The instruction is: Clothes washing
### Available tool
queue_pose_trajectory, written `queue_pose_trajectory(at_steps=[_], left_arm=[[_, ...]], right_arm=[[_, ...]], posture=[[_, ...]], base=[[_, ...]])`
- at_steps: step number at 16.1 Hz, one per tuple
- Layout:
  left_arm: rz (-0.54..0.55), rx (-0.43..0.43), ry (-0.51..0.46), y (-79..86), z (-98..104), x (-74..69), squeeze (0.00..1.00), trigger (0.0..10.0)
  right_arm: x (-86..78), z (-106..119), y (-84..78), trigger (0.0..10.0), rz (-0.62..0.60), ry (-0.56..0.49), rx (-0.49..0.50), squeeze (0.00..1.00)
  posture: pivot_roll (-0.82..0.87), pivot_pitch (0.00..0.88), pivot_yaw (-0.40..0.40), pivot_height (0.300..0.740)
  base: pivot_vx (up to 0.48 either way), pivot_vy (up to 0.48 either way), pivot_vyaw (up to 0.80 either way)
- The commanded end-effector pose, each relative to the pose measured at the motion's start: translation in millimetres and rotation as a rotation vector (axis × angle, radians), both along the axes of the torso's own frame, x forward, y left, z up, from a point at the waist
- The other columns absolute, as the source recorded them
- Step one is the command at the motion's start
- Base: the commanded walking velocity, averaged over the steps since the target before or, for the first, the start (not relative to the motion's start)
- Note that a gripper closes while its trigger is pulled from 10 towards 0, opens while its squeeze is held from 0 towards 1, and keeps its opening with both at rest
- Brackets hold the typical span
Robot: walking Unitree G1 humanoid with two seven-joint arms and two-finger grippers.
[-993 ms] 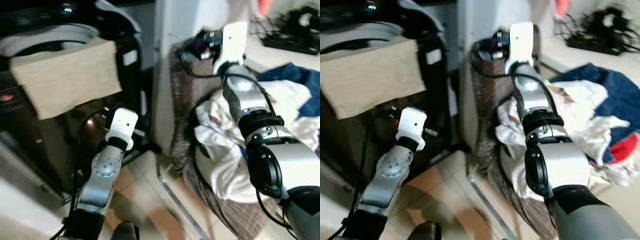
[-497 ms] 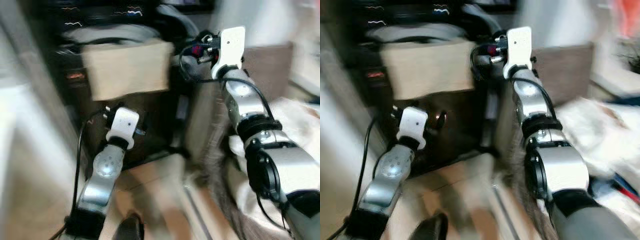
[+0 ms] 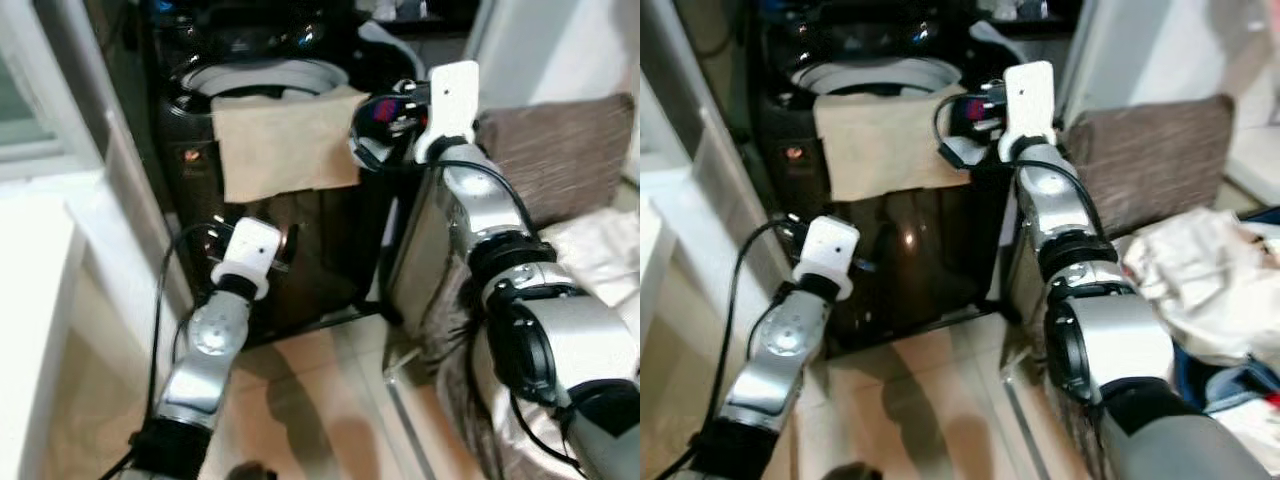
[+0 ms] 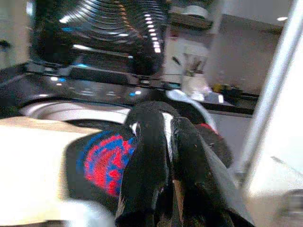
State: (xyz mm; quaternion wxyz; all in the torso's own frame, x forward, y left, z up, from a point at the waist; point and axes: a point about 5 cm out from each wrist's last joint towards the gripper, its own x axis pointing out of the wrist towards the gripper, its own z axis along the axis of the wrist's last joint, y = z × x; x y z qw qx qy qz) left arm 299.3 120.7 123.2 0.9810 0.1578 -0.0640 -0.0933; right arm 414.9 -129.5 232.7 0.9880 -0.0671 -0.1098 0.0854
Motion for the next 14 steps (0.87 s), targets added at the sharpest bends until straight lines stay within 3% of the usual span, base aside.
queue_pose_trajectory(at_steps=[1,3,8,11,14], left_arm=[[0.043,0.024,-0.011,6.2,1.6,2.6,0.0,10.0],[0.043,0.015,-0.009,6.9,1.9,3.2,0.0,10.0],[0.041,-0.01,-0.022,5.9,5.3,3.4,0.0,10.0],[0.037,-0.014,-0.025,5.9,5.8,3.4,0.0,10.0],[0.038,-0.024,-0.033,5.9,7.3,3.3,0.0,10.0]], right_arm=[[-0.5,1.3,0.4,0.0,0.013,-0.01,0.038,0.0],[-1.7,4.5,4.5,0.0,0.04,-0.043,-0.002,0.0],[-1.8,11.5,9.0,0.0,0.055,-0.075,-0.053,0.0],[-0.8,16.6,5.9,0.0,0.021,-0.091,-0.048,0.0],[-1.5,35.4,8.2,0.0,0.034,-0.173,-0.07,0.0]], posture=[[0.09,0.0,-0.041,0.732],[0.09,0.0,-0.041,0.732],[0.09,0.0,-0.042,0.732],[0.09,0.0,-0.041,0.74],[0.09,0.0,-0.041,0.74]], base=[[0.0,0.0,0.0],[0.0,0.0,0.0],[0.48,0.0,0.0],[0.48,0.0,0.54],[0.48,0.0,0.0]])
